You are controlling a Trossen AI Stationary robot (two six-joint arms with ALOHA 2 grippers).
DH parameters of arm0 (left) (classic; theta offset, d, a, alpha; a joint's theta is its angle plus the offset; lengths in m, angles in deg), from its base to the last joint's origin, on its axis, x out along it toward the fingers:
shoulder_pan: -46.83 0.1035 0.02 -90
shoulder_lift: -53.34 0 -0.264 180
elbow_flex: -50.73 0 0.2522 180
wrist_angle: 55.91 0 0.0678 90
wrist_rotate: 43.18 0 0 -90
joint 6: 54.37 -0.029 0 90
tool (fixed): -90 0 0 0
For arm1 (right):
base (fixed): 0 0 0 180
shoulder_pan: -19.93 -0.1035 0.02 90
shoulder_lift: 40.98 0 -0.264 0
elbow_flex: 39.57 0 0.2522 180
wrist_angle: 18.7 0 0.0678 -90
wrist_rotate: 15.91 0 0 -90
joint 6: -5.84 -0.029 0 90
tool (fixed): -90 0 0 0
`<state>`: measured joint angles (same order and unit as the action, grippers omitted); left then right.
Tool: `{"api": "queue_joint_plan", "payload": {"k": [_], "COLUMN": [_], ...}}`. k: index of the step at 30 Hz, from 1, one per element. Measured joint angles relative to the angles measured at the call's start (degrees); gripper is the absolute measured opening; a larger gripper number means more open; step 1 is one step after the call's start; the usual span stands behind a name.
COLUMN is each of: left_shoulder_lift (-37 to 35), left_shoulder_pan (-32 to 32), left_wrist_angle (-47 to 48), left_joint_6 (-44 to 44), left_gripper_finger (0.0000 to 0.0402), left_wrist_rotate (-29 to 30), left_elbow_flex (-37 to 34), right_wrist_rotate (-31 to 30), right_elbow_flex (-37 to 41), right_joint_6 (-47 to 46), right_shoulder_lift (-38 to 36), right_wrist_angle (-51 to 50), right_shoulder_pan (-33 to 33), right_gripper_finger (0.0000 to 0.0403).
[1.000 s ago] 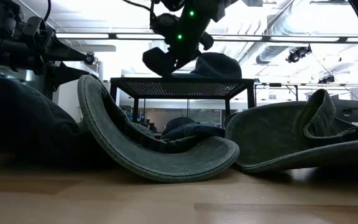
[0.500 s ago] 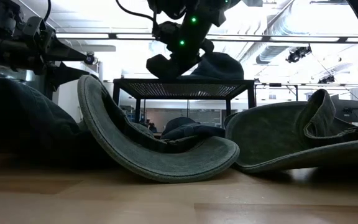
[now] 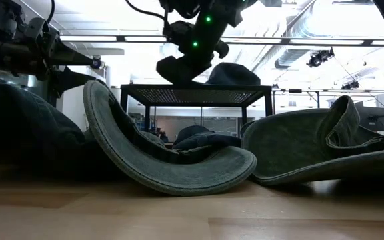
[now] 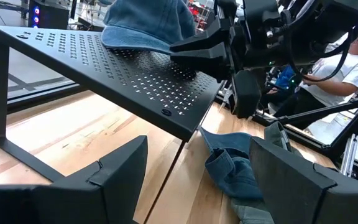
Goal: Pick & Place hat
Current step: Stack the dark blue cap on the shelf
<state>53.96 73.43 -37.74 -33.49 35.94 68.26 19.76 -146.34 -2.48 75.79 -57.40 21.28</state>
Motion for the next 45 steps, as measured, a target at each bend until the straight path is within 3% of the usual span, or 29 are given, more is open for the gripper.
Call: {"api": "queue_joint_plan", "payload": {"k": [12,24,32,45], "left_shoulder_lift": [0.0,0.0,0.0,0.0], "left_shoulder_pan": [0.0,0.0,0.0,0.0], "left_wrist_angle": [0.0,0.0,0.0,0.0], "left_joint_6": [0.0,0.0,0.0,0.0], "left_gripper_finger": [0.0276,0.0276,0.0276,0.0276], "left_wrist_rotate": [0.0,0.1,0.0,-0.1], "left_elbow_flex": [0.0,0.0,0.0,0.0], "right_wrist_rotate": [5.1,2.3,0.6,7.8], "right_elbow_flex": [0.1,0.2,0.2,0.2], "right_joint_6": [0.0,6.0,14.8,34.9], "right_shoulder_lift": [-2.0,-8.5,-13.5,-22.1], "right_wrist_angle": [0.2,-0.3,-0.7,-4.2], "right_shoulder_pan": [-4.6,-5.9,-5.9,-5.9], "right_gripper_finger": [0.0014,0.0004,0.0003,0.0002]}}
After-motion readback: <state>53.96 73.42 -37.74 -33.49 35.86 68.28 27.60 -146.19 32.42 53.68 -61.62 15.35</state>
